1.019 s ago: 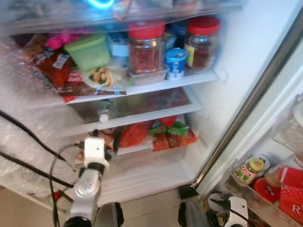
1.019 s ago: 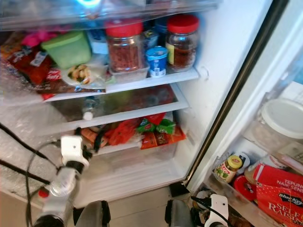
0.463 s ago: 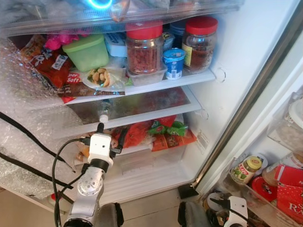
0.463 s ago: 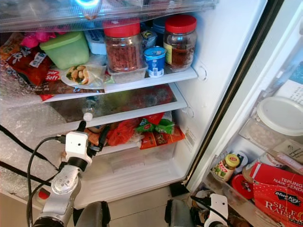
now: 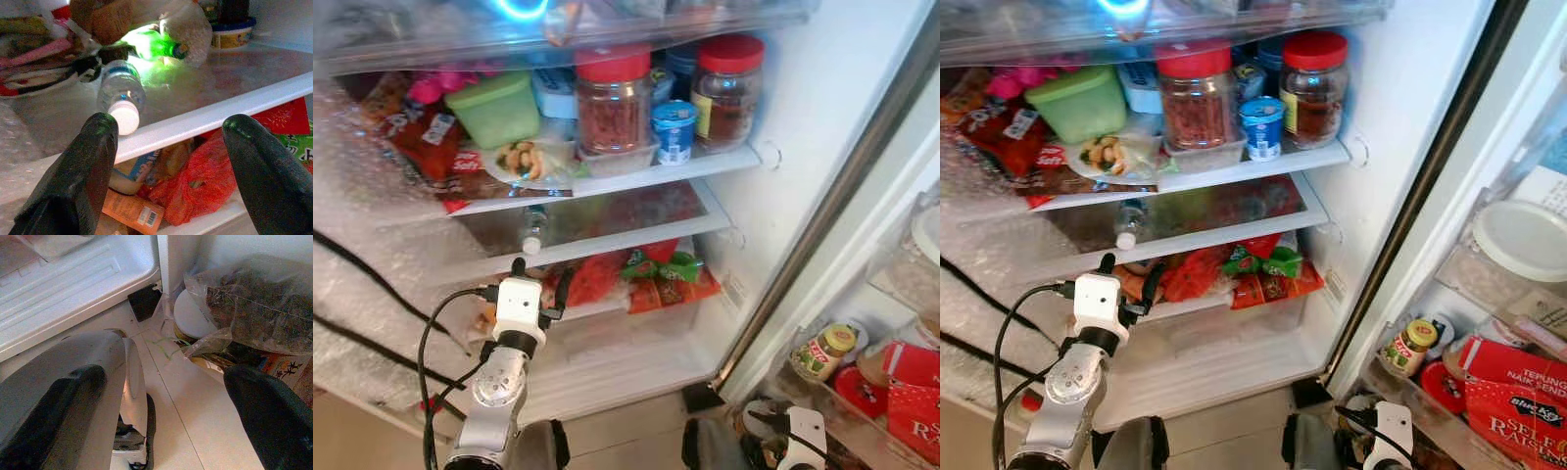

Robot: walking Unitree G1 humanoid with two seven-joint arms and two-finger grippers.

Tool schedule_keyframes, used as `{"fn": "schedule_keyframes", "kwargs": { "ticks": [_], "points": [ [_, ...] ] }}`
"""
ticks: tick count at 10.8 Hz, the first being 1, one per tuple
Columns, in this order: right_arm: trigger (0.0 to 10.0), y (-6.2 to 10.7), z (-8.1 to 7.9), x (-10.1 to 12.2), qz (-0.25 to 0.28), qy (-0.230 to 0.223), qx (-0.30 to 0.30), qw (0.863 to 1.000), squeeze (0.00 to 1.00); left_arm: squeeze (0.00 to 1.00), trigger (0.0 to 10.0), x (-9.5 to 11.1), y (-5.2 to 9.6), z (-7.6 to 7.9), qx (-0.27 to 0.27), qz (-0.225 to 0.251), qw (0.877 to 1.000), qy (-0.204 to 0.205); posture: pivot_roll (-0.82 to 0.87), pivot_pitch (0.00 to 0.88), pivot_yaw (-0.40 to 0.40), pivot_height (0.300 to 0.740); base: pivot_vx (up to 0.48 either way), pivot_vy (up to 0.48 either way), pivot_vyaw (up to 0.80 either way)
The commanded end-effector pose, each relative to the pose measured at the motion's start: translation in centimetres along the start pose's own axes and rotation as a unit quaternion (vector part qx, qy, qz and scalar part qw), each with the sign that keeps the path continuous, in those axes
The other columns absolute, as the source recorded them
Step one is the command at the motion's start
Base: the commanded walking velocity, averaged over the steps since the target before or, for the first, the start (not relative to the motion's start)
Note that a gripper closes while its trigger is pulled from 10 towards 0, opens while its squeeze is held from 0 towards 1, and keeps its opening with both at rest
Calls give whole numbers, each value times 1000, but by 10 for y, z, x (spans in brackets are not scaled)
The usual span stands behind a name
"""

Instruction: Restocking fridge

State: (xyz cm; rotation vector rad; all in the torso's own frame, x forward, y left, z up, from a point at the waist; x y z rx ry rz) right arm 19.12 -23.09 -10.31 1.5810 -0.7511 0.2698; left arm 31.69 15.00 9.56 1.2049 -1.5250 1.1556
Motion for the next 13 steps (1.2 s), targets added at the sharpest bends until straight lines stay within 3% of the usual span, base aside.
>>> {"fn": "schedule_keyframes", "kwargs": {
  "ticks": [1, 3, 10, 13],
  "points": [
    [10000, 0, -4, -8, -14, -1, 6, 1000, 0, 0, 10000, -3, 2, -1, 1, -9, 1000, -9, -83, 22, 5, 600, -247, 0, 0],
    [10000, 0, -4, -8, -14, -1, 7, 1000, 0, 0, 10000, -3, 2, -2, 4, -10, 1000, -11, -85, 18, 6, 600, -246, 0, 0],
    [10000, 0, -4, -9, -14, -2, 9, 1000, 0, 0, 10000, -6, 5, -3, 11, -18, 1000, -15, -83, 28, 3, 600, 0, 0, 0],
    [10000, 0, -4, -9, -14, -2, 10, 1000, 0, 0, 10000, -7, 5, -4, 12, -21, 1000, -15, -82, 29, 3, 600, -274, 0, 0]
  ]
}}
Point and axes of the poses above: a point about 5 cm out from each wrist's last joint towards the gripper, its own y axis pointing back from the gripper into the wrist, its own x axis along the axis of the wrist's last joint, z = x × y, the point moved 3 cm from there along -y, pointing out of the wrist towards the gripper, and after that the axes turned 4 degrees about -y, right-handed, at the moved point
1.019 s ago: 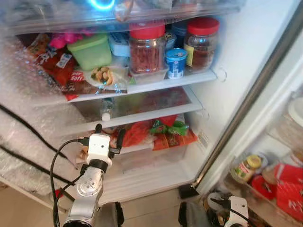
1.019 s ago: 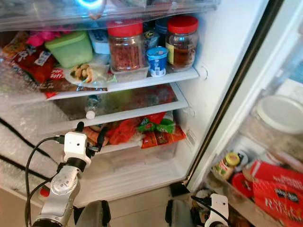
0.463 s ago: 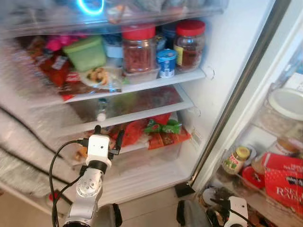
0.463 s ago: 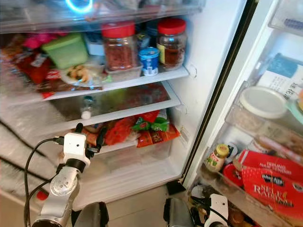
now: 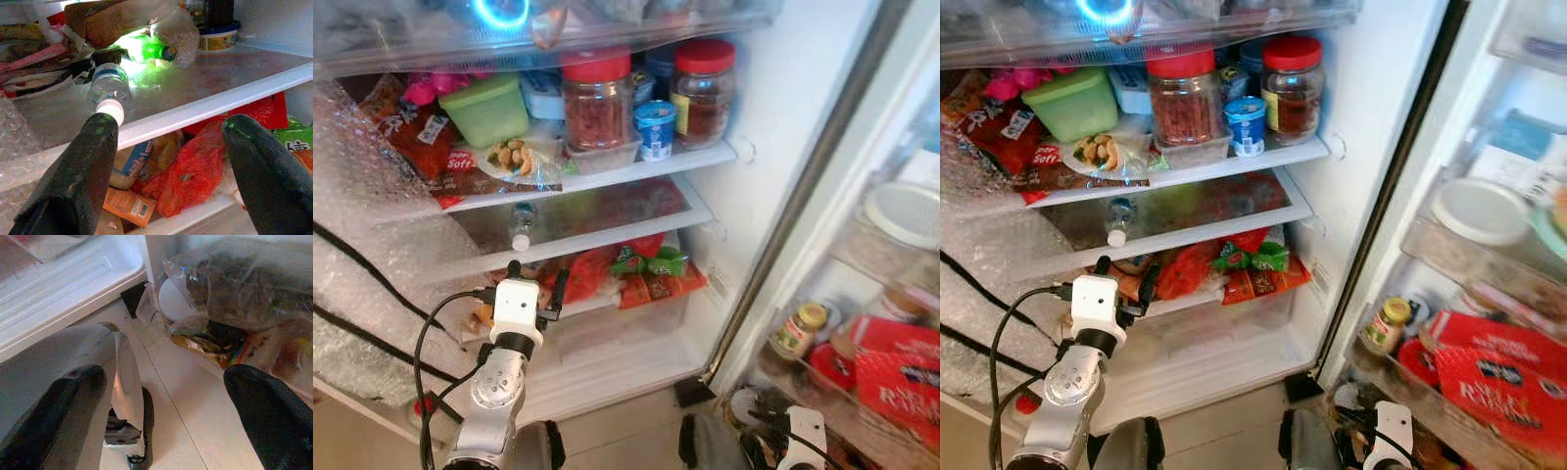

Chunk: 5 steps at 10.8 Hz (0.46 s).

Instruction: Restocking fridge

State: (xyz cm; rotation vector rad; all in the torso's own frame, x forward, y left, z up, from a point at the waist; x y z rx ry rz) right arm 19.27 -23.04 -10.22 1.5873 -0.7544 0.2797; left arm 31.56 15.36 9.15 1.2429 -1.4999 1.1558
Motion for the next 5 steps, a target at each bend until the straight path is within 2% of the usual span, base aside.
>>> {"fn": "schedule_keyframes", "kwargs": {
  "ticks": [1, 5],
  "points": [
    [10000, 0, -4, -10, -17, -3, 5, 1000, 0, 0, 10000, -3, 3, -2, 0, -9, 1000, -10, -82, 28, 3, 600, -292, 0, 0],
    [10000, 0, -4, -10, -17, -3, 5, 1000, 0, 0, 10000, -4, 3, -2, 0, -11, 1000, -10, -82, 27, 3, 600, -294, 0, 0]
  ]
}}
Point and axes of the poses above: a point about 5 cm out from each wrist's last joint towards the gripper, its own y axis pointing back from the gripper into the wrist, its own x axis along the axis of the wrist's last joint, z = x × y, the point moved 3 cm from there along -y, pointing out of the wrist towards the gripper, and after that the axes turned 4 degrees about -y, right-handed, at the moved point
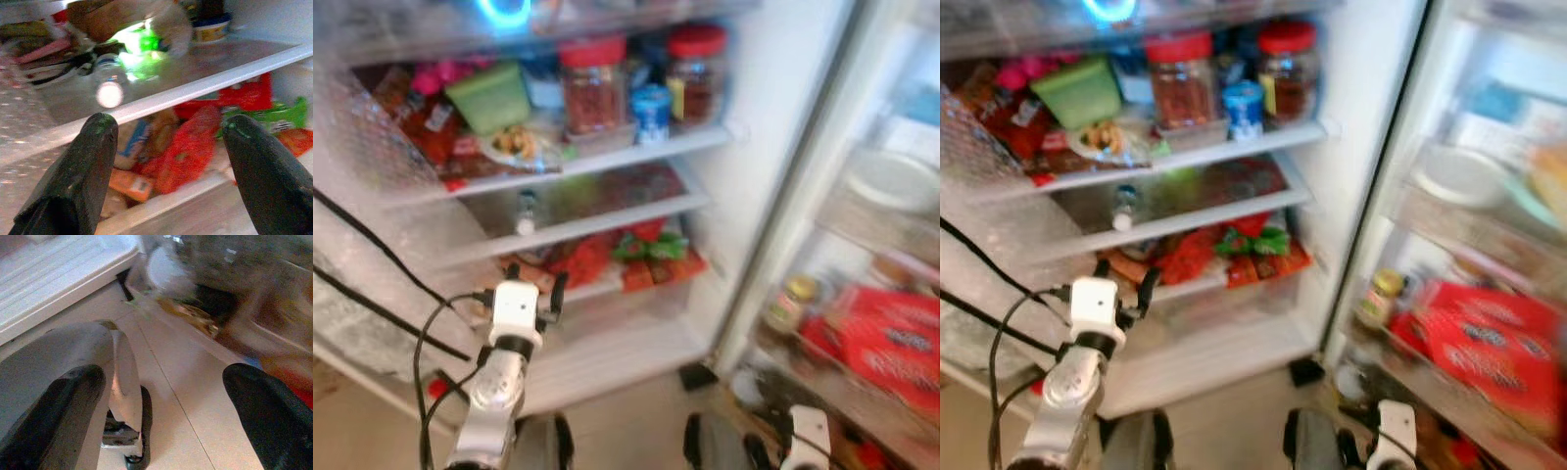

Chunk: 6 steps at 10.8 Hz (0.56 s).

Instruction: Restocking fridge

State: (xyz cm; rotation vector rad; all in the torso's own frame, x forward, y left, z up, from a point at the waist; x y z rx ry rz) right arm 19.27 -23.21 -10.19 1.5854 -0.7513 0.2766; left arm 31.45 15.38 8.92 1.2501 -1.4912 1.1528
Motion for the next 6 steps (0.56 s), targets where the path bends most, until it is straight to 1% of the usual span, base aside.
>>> {"fn": "schedule_keyframes", "kwargs": {
  "ticks": [1, 5, 6],
  "points": [
    [10000, 0, -5, -10, -15, -3, 7, 1000, 0, 0, 10000, -2, 1, -3, 1, -6, 1000, -11, -81, 29, 3, 600, -300, 0, 0],
    [10000, 0, -6, -10, -14, -6, 9, 1000, 0, 0, 10000, -2, 1, -3, 3, -7, 1000, -11, -82, 29, 4, 600, -311, 0, 0],
    [10000, 0, -6, -9, -8, -7, 13, 1000, 0, 0, 10000, -1, 1, -3, 4, -4, 1000, -11, -81, 28, 3, 604, 0, 0, 0]
  ]
}}
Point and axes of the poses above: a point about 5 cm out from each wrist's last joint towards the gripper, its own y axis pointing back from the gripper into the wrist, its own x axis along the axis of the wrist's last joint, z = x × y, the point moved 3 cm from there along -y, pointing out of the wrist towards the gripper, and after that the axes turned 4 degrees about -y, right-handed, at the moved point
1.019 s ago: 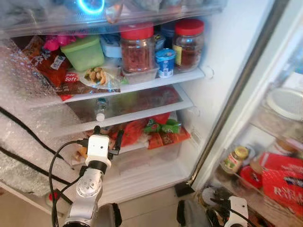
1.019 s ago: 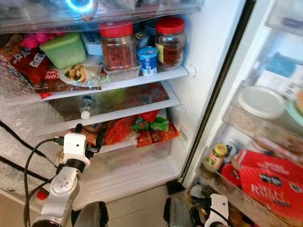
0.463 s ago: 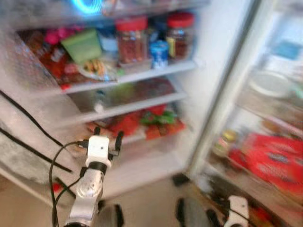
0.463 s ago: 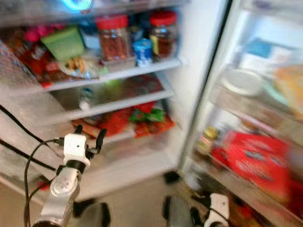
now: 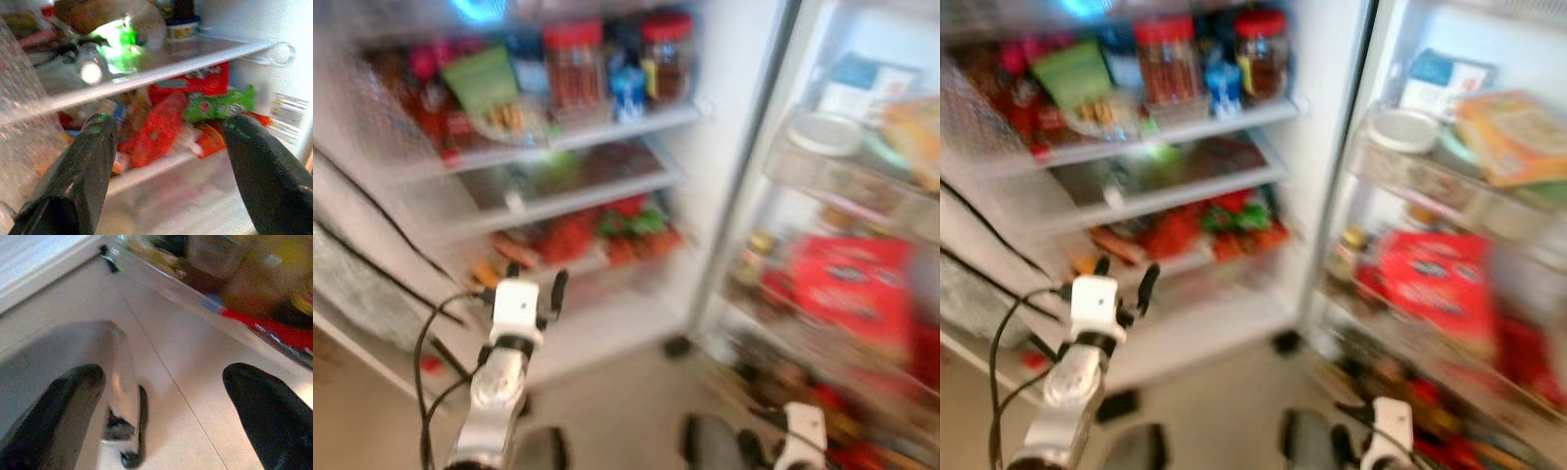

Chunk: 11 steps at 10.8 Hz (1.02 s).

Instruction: Restocking fridge

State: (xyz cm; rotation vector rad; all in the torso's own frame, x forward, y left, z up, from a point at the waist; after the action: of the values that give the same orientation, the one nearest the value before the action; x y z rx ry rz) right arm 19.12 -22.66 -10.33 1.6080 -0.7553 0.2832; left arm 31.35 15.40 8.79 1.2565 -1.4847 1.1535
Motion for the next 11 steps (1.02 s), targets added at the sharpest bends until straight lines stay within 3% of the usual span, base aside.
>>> {"fn": "schedule_keyframes", "kwargs": {
  "ticks": [1, 7, 11],
  "points": [
    [10000, 0, -3, -5, -6, -7, 7, 1000, 0, 0, 10000, 0, 0, -4, 2, -3, 1000, -12, -81, 28, 3, 619, 0, 0, 0],
    [10000, 0, -5, -7, -14, -10, 17, 1000, 0, 0, 10000, 1, -1, -3, 4, -2, 1000, -14, -81, 25, 5, 734, 0, 0, 0],
    [10000, 0, -5, -7, -17, -12, 17, 1000, 0, 0, 10000, -7, 2, -4, 3, -14, 1000, -3, -80, 25, 6, 740, 0, 0, 0]
  ]
}}
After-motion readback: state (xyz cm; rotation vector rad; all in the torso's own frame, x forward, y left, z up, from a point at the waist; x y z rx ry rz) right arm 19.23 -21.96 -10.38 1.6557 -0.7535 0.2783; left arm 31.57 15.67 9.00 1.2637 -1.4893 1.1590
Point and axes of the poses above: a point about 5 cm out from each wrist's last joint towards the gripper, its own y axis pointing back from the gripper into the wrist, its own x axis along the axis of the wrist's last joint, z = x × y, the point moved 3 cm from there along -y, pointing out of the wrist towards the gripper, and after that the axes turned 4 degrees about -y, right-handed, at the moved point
